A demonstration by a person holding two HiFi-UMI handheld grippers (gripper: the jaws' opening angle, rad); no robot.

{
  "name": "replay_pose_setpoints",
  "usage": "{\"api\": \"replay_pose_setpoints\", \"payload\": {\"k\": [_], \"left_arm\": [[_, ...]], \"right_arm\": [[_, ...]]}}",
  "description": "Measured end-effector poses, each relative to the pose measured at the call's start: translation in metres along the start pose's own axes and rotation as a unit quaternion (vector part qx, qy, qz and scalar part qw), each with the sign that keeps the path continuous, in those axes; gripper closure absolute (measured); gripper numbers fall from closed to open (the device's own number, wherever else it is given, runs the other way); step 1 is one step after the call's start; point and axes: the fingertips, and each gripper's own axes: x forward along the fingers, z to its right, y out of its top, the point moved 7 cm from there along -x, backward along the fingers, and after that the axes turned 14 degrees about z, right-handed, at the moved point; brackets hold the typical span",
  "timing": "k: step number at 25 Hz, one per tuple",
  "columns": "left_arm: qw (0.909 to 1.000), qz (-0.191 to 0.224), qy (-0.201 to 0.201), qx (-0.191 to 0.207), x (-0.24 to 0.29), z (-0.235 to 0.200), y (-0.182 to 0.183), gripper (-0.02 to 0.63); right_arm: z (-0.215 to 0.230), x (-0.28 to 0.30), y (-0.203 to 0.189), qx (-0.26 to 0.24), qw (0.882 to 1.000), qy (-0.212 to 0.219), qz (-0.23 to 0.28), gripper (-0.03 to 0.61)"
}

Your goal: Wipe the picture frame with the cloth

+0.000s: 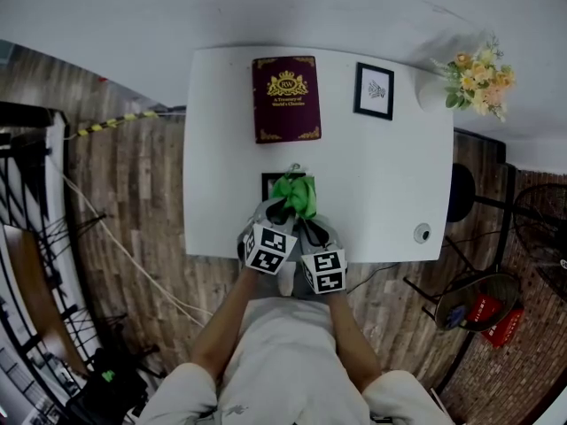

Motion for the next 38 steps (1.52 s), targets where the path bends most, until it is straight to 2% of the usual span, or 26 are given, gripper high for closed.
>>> {"api": "replay_pose_setpoints", "payload": {"k": [8,17,23,28,32,38], "left_arm": [[0.9991,-0.004,0.036,-0.022,-0.019,-0.022,-0.009,0.532],[0.9988,0.005,0.047,-0.015,-0.033,-0.033,-0.009,0.532],[0.9975,0.003,0.070,-0.012,-0.044,-0.046,-0.013,0.532],[0.9955,0.010,0.090,-0.027,-0.060,-0.053,-0.010,0.532],[0.9951,0.037,0.079,-0.047,-0.068,-0.048,-0.001,0.532],[0.9975,0.052,0.031,-0.037,-0.061,-0.015,0.011,0.532]], "right_arm": [[0.000,-0.001,-0.002,-0.004,1.000,-0.007,-0.001,0.528],[0.001,0.000,-0.004,0.000,1.000,-0.014,-0.002,0.528],[0.001,0.001,-0.004,0.008,1.000,-0.019,0.006,0.528],[0.004,-0.007,-0.005,0.016,0.999,-0.031,0.015,0.534],[0.001,-0.012,-0.011,0.023,0.999,-0.028,0.011,0.554],[-0.001,-0.011,-0.014,0.018,1.000,-0.021,0.014,0.575]]}}
